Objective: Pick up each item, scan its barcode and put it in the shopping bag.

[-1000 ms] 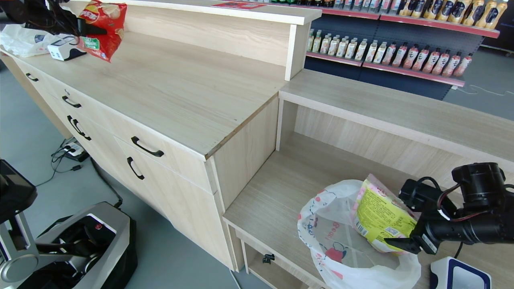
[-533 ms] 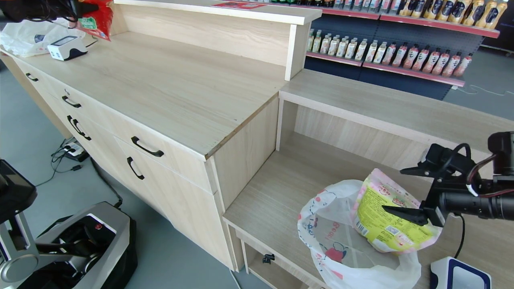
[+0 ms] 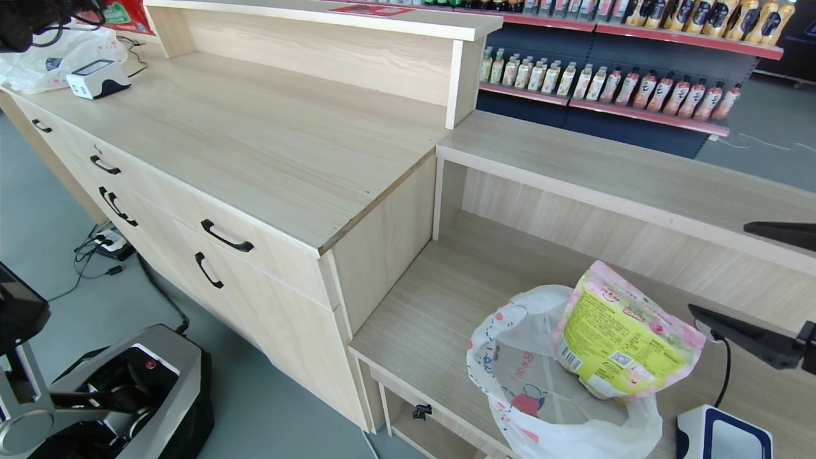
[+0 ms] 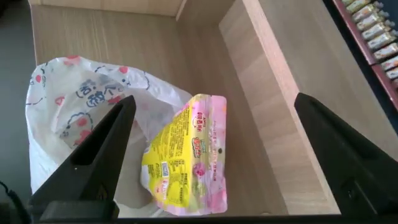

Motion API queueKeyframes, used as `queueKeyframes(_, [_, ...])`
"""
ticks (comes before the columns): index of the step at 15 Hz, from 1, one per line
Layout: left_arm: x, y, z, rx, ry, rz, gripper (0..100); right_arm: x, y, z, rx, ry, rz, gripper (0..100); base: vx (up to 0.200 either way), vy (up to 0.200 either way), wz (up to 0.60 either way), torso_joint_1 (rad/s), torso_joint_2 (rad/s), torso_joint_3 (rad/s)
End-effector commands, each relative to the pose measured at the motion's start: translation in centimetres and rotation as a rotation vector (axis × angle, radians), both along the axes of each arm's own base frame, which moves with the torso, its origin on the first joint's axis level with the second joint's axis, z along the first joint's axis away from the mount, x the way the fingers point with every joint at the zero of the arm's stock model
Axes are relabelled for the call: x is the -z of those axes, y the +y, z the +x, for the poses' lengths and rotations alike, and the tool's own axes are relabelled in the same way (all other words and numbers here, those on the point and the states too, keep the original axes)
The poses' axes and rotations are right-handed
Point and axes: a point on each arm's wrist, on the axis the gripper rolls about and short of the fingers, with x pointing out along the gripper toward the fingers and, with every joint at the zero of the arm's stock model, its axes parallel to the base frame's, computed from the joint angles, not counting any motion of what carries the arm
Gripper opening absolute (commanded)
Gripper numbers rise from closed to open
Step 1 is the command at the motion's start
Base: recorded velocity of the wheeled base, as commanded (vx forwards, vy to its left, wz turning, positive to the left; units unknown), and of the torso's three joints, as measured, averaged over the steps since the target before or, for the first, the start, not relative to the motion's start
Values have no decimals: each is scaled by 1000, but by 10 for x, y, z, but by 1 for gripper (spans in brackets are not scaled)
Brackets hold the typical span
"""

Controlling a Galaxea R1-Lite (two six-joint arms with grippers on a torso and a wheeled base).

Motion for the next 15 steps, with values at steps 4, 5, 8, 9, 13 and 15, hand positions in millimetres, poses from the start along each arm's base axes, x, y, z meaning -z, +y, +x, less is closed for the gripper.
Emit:
queueKeyframes(4, [0, 0, 0, 1, 0, -1, 100, -40, 0, -36, 60, -226, 49, 100, 0, 0, -600, 5, 2, 0])
queueKeyframes(5, [0, 0, 0, 0, 0, -1, 100, -48, -1, -37, 111, -243, 78, 100, 0, 0, -600, -2, 7, 2])
queueKeyframes(8, [0, 0, 0, 0, 0, -1, 100, -59, -4, -37, 267, -234, 144, 100, 0, 0, -600, 2, 1, 4])
queueKeyframes(9, [0, 0, 0, 0, 0, -1, 100, -60, -6, -36, 364, -199, 160, 100, 0, 0, -600, -2, 2, 2])
queueKeyframes(13, [0, 0, 0, 0, 0, -1, 100, -47, -18, -14, 652, 29, 209, 100, 0, 0, -600, 2, 0, 2])
queueKeyframes(15, [0, 0, 0, 0, 0, -1, 100, -33, -32, 18, 751, 193, 194, 100, 0, 0, 0, 0, 0, 0])
